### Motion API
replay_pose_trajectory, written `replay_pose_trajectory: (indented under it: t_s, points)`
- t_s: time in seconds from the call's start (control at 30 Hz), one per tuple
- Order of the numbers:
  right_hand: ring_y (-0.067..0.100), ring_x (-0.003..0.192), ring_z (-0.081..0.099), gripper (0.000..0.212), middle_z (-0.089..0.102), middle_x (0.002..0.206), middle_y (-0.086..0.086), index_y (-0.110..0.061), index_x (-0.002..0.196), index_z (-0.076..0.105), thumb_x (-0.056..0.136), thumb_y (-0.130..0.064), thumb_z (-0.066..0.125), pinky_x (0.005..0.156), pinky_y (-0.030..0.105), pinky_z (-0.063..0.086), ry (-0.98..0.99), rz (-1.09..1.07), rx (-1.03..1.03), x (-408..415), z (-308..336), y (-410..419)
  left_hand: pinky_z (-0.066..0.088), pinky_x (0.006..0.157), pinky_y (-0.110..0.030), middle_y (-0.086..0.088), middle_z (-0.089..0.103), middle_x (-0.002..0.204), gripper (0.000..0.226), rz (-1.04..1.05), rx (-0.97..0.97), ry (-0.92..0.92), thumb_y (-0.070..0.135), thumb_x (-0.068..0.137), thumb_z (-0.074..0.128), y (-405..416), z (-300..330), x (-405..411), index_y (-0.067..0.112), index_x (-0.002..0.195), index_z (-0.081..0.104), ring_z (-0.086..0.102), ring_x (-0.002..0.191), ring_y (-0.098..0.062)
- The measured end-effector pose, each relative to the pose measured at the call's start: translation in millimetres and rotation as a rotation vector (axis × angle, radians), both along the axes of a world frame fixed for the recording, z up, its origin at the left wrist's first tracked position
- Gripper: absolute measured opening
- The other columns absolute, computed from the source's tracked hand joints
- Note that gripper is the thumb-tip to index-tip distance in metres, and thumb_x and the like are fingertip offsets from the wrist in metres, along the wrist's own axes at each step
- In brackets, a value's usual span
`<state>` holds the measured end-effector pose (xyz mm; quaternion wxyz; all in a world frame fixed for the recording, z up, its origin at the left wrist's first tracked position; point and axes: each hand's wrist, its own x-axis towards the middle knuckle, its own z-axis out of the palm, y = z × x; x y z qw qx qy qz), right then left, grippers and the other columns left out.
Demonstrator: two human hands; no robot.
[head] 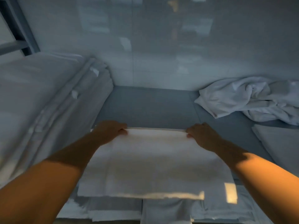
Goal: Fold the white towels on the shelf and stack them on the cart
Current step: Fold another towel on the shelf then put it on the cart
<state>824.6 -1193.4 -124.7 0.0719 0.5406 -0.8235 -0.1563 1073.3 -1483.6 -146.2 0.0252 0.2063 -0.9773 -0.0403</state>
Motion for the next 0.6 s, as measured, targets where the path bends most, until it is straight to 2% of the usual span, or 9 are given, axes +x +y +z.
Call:
replay_pose_trajectory:
  t_s: [0.07, 0.23, 0.33, 0.4, 0.47, 0.53, 0.6]
  points:
    - [0.017, 0.118, 0.051, 0.035, 0.059, 0.126, -0.002, -0.023, 0.129, 0.051, 0.102, -0.037, 0.033, 0.094, 0.031, 0.031, -0.024, 0.003, -0.009, -15.2, -25.6, -12.3, 0.037, 0.078, -0.030, -0.001, 0.066, 0.109, 0.036, 0.021, -0.051, 0.017, 0.054, 0.093, 0.046, -13.5, -30.7, -11.7, 0.027, 0.110, 0.064, 0.060, 0.102, -0.022]
    - [0.029, 0.108, 0.057, 0.034, 0.060, 0.117, 0.012, -0.011, 0.114, 0.054, 0.101, -0.037, 0.036, 0.088, 0.036, 0.041, -0.195, -0.036, -0.082, -38.7, -61.7, -32.1, 0.042, 0.094, -0.033, -0.002, 0.064, 0.119, 0.044, 0.071, -0.054, -0.027, 0.055, 0.094, 0.041, -35.8, -60.7, -32.8, 0.024, 0.114, 0.064, 0.057, 0.113, -0.022]
    - [0.030, 0.104, 0.058, 0.036, 0.061, 0.113, 0.012, -0.010, 0.109, 0.054, 0.100, -0.041, 0.037, 0.084, 0.036, 0.040, -0.230, -0.074, -0.158, -49.7, -66.2, -42.5, 0.042, 0.084, -0.032, -0.006, 0.067, 0.106, 0.050, 0.108, -0.075, 0.011, 0.063, 0.089, 0.041, -47.0, -62.8, -43.3, 0.020, 0.094, 0.066, 0.059, 0.103, -0.024]
    - [0.030, 0.096, 0.060, 0.040, 0.065, 0.103, 0.010, -0.013, 0.097, 0.055, 0.098, -0.048, 0.038, 0.078, 0.035, 0.039, -0.188, -0.101, -0.220, -55.6, -67.2, -45.3, 0.038, 0.071, -0.030, -0.007, 0.067, 0.093, 0.058, 0.164, -0.152, 0.010, 0.070, 0.085, 0.038, -51.6, -61.2, -48.7, 0.017, 0.072, 0.058, 0.061, 0.092, -0.025]
    - [0.029, 0.090, 0.062, 0.043, 0.068, 0.093, 0.009, -0.017, 0.085, 0.054, 0.095, -0.056, 0.037, 0.081, 0.035, 0.038, -0.139, -0.151, -0.233, -59.6, -67.1, -46.8, 0.032, 0.063, -0.028, -0.006, 0.066, 0.084, 0.063, 0.247, -0.184, 0.007, 0.076, 0.081, 0.036, -53.6, -60.1, -53.6, 0.018, 0.060, 0.048, 0.062, 0.086, -0.025]
    - [0.026, 0.090, 0.063, 0.049, 0.069, 0.092, 0.007, -0.018, 0.086, 0.056, 0.094, -0.059, 0.031, 0.090, 0.036, 0.034, -0.056, -0.207, -0.168, -62.4, -66.7, -50.8, 0.028, 0.061, -0.028, -0.005, 0.065, 0.081, 0.065, 0.319, -0.193, 0.001, 0.078, 0.079, 0.036, -53.4, -58.0, -57.8, 0.019, 0.057, 0.048, 0.062, 0.082, -0.025]
    - [0.025, 0.095, 0.061, 0.051, 0.068, 0.097, 0.006, -0.017, 0.097, 0.059, 0.096, -0.057, 0.028, 0.093, 0.038, 0.031, 0.041, -0.231, -0.124, -61.8, -66.6, -54.9, 0.034, 0.069, -0.030, -0.007, 0.066, 0.087, 0.065, 0.372, -0.255, -0.027, 0.073, 0.085, 0.035, -51.1, -54.9, -60.3, 0.016, 0.065, 0.059, 0.060, 0.088, -0.026]
